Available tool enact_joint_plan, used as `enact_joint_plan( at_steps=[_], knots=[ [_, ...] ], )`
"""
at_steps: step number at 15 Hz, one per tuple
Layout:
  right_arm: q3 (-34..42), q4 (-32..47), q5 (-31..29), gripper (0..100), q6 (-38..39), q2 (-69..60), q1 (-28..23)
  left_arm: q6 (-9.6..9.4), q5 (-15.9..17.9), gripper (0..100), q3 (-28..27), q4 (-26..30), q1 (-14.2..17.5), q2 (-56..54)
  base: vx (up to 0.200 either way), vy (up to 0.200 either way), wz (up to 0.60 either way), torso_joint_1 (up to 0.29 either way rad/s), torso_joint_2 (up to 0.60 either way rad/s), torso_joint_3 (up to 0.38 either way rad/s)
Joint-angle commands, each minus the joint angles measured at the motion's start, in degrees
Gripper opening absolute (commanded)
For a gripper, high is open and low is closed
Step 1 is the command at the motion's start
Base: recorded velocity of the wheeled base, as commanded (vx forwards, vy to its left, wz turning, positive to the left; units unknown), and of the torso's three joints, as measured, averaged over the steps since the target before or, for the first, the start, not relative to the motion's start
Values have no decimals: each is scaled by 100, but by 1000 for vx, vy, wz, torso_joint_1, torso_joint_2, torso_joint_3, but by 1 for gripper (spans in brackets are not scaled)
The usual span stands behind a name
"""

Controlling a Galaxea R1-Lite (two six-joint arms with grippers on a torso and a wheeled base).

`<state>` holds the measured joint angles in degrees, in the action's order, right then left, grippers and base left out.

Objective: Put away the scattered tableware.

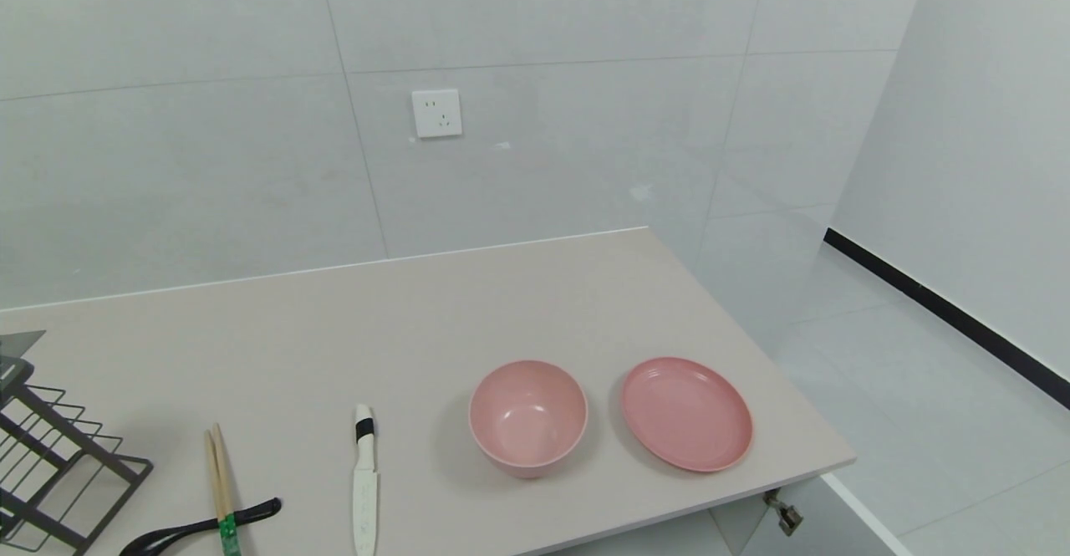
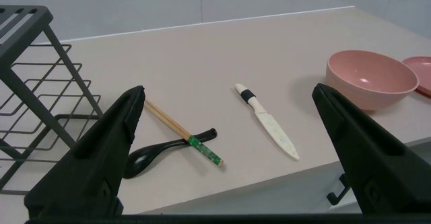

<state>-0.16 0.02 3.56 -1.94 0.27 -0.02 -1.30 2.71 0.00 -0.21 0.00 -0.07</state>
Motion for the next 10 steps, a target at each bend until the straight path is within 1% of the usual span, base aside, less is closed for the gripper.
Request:
enact_joint_plan(
  at_steps=[1, 5, 6, 7, 8, 10],
  knots=[
    [-2, -11, 4, 100, -35, 8, 2, 7, 2, 100, 0, -6, 0, 7, 0, 0, 0, 0, 0, 0],
    [16, -134, 4, 100, -43, 8, 2, -1, -7, 100, 0, 3, 0, 7, 0, 0, 0, 0, 0, 0],
    [7, -662, 4, 100, -35, 8, -6, -1, 2, 100, 0, 3, 0, 7, 0, 0, 0, 0, 0, 0],
    [-2, -1461, 4, 100, -61, 8, -6, -1, 2, 100, 0, 3, 0, 7, 0, 0, 0, 0, 0, 0],
    [-2, -1558, 40, 100, -61, 8, -6, -10, 2, 100, 0, 3, 0, 7, 0, 0, 0, 0, 0, 0],
    [-19, -1321, 356, 100, -43, 17, -6, -19, 11, 100, 0, 3, 0, 7, 0, 0, 0, 0, 0, 0]
  ],
)
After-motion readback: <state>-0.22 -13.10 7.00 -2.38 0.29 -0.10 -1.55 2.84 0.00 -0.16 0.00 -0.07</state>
